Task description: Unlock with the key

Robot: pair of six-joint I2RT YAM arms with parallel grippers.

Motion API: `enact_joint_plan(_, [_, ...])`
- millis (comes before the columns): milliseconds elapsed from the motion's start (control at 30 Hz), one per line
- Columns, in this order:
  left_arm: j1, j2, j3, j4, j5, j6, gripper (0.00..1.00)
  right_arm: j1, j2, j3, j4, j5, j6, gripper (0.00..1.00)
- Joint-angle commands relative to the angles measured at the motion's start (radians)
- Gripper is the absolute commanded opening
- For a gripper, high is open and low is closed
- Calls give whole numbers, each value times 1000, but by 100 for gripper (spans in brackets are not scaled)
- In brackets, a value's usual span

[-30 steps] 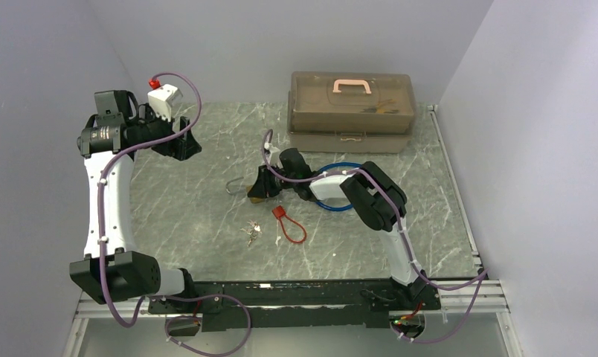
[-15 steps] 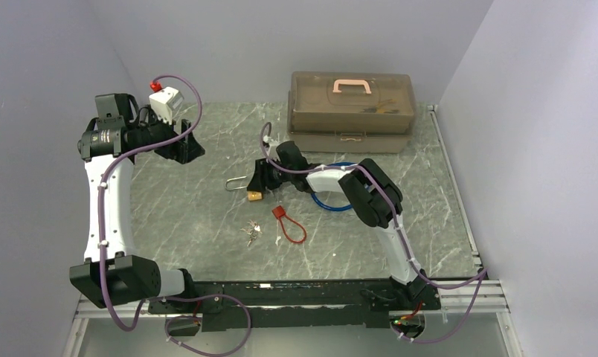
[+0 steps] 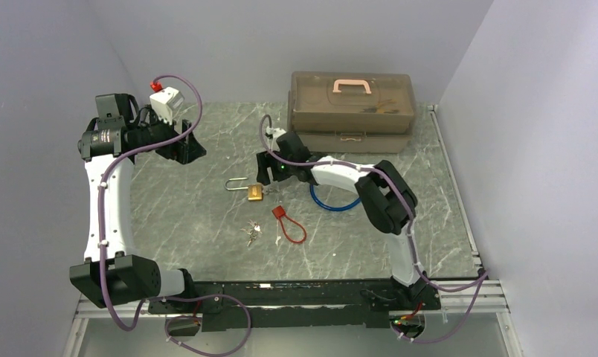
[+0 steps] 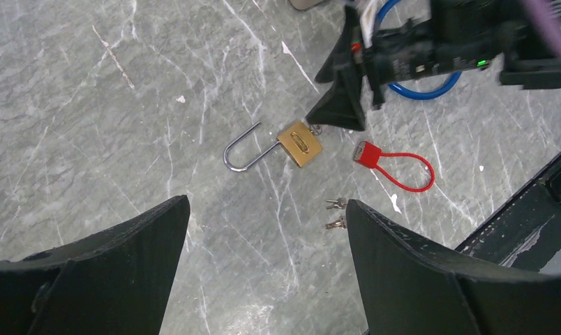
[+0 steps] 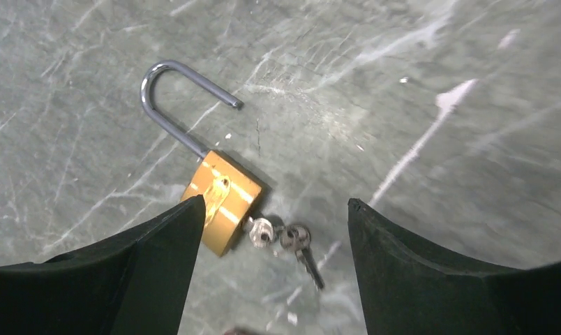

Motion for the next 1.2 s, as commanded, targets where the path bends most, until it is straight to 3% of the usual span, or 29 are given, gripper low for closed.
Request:
enact_joint_plan(0, [6, -21, -4, -7, -19, 24, 88, 1, -206, -1, -124, 164, -71, 80])
enact_joint_plan(100, [5, -21, 1, -46, -43, 52, 88, 6, -322, -79, -180, 205, -68, 97])
enact_joint_plan(133, [6, -26, -4, -53, -48, 74, 94, 3, -368, -117, -184, 208, -37, 99])
enact_joint_plan(233, [11, -65, -57, -32, -65, 118, 99, -84, -511, -248, -147, 143, 170, 100])
enact_joint_plan(367, [55, -118, -160, 25, 17, 152, 99, -209, -614, -351, -212, -53, 211, 100])
enact_joint_plan(467, [62, -99, -166, -1, 31, 173, 100, -189, -711, -450, -212, 24, 165, 100])
enact_joint_plan(533, [62, -78, -162, -41, 31, 210, 99, -95, -735, -454, -272, 138, 125, 100])
enact_joint_plan(633, [63, -81, -198, -25, 19, 205, 99, 83, -718, -414, -356, 331, 87, 97])
enact_joint_plan(767, [63, -75, -242, -26, 7, 220, 99, 213, -668, -393, -334, 384, 82, 83])
enact_joint_plan(900, [64, -58, -254, -31, -27, 212, 99, 288, -570, -345, -276, 355, 49, 70])
enact_joint_plan(1167, [63, -36, -242, -29, -32, 211, 99, 339, -293, -165, -256, 306, 2, 62])
